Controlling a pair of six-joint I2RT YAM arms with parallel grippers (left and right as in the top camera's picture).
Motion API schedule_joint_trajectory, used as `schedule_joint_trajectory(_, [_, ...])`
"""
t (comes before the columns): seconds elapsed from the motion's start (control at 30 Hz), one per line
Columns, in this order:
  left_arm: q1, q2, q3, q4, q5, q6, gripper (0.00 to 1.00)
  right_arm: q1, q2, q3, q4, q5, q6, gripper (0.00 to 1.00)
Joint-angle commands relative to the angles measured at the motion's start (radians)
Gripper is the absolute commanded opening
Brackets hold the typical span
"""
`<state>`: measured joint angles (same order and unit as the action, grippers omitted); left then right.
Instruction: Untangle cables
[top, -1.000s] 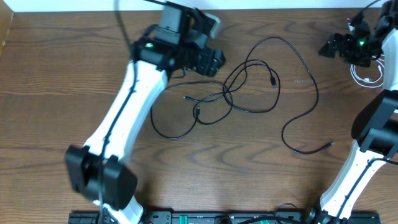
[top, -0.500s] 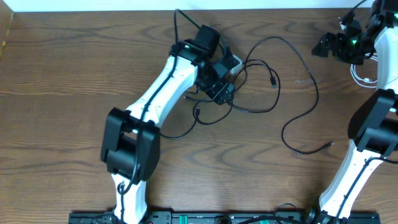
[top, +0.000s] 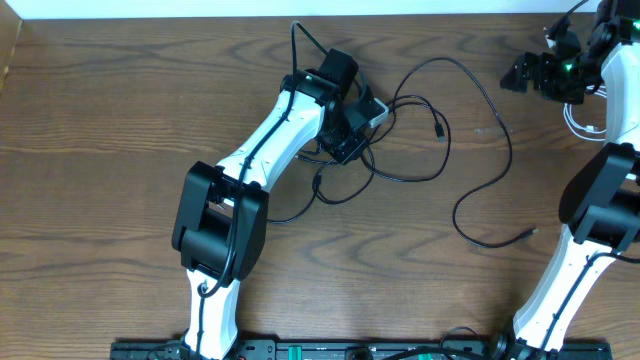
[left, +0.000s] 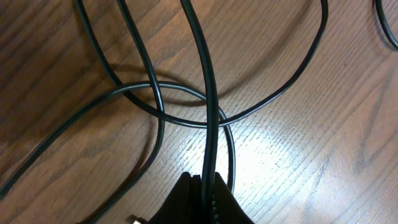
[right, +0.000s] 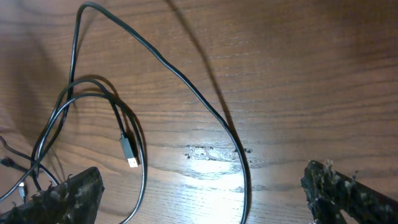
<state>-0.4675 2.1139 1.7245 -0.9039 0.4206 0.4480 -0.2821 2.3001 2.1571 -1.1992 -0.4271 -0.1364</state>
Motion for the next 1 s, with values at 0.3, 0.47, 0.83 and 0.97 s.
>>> schedule_joint_trajectory(0.3, [0.032,-0.295,0.12,0.06,-0.1,-0.239,0.08,0.04,-0.007,0.006,0.002,-0.013,-0.011,0.99])
schedule_joint_trajectory(0.47, [0.032,-0.479,0.12,0.195,-0.1,-0.294,0.07,0.067,-0.007,0.006,0.002,-0.013,-0.011,0.99])
schedule_joint_trajectory(0.83, [0.032,-0.653,0.12,0.446,-0.1,-0.351,0.07,0.128,-0.007,0.006,0.002,-0.062,-0.015,0.99])
schedule_joint_trajectory(0.97, [0.033,-0.665,0.12,0.532,-0.099,-0.403,0.08,0.158,-0.007,0.006,-0.01,-0.197,-0.101,0.99])
